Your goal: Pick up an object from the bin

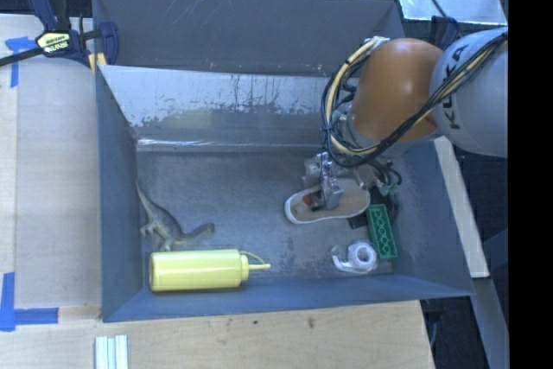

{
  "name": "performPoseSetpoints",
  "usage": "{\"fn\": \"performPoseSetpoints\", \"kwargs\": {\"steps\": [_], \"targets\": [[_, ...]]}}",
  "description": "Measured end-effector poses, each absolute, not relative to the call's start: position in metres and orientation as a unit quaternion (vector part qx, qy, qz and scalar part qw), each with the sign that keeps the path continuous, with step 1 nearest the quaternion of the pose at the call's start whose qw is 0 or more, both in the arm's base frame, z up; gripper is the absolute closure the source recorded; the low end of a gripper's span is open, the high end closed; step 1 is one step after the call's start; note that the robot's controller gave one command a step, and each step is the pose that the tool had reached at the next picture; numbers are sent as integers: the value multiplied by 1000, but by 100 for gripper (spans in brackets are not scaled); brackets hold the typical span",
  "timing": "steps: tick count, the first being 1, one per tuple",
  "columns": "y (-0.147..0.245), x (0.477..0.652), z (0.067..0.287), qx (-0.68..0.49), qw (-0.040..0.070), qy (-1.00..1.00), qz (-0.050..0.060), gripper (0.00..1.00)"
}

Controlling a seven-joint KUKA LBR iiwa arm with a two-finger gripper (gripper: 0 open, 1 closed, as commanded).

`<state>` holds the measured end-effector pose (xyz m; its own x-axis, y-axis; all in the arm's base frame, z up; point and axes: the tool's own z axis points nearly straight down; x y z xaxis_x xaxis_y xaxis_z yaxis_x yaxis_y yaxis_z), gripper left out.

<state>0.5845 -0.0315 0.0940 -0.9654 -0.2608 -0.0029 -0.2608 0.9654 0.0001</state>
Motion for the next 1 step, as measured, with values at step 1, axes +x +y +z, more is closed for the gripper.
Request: {"fn": "performPoseSetpoints", "kwargs": {"steps": [1], "targets": [[-31, 583, 116, -131, -1, 991, 1, 100]]}}
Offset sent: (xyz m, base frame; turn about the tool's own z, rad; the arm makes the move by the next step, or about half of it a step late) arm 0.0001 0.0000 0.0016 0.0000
